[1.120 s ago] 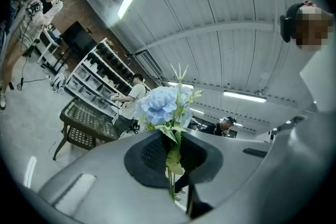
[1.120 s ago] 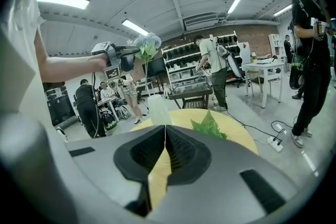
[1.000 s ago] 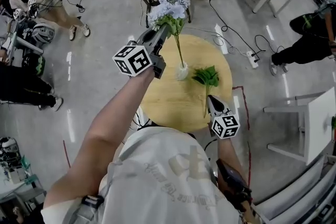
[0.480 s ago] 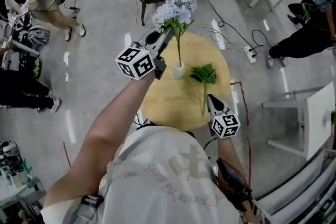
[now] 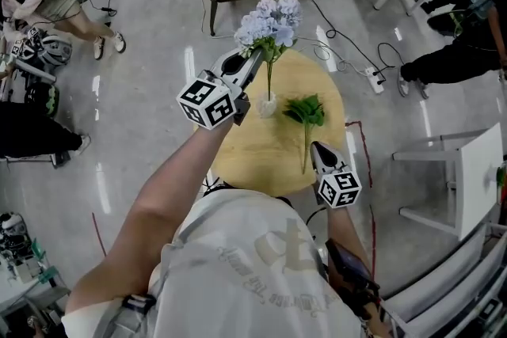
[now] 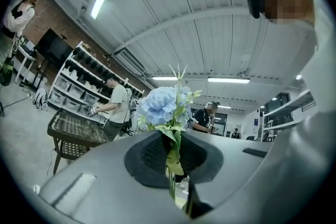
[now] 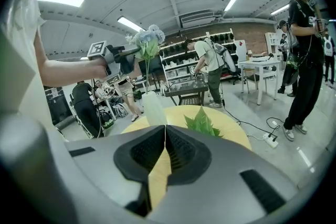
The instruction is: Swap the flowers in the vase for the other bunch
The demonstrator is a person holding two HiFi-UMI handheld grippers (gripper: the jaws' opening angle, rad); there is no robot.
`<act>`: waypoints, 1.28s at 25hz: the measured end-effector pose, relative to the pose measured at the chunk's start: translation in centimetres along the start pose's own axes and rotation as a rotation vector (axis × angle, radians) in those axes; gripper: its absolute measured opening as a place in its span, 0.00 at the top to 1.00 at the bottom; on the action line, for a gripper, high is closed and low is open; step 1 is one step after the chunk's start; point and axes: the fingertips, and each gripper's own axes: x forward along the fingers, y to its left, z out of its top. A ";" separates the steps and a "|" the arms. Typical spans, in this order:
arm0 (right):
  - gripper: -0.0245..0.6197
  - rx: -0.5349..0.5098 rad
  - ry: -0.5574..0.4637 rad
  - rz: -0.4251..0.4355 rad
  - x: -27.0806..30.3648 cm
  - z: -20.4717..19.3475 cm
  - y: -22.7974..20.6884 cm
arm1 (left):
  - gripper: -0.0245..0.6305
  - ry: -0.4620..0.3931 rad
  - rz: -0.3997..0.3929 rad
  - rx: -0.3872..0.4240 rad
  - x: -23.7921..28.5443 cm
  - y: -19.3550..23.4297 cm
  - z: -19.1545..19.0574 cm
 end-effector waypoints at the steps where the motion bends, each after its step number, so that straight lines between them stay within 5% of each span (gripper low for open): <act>1: 0.95 0.000 0.002 0.000 0.0 0.0 0.1 | 0.93 0.005 -0.001 0.008 -0.1 0.0 -0.2; 32: 0.95 -0.018 0.021 0.011 -0.2 -0.7 0.7 | 0.93 0.141 0.020 0.090 -3.1 -2.1 -8.4</act>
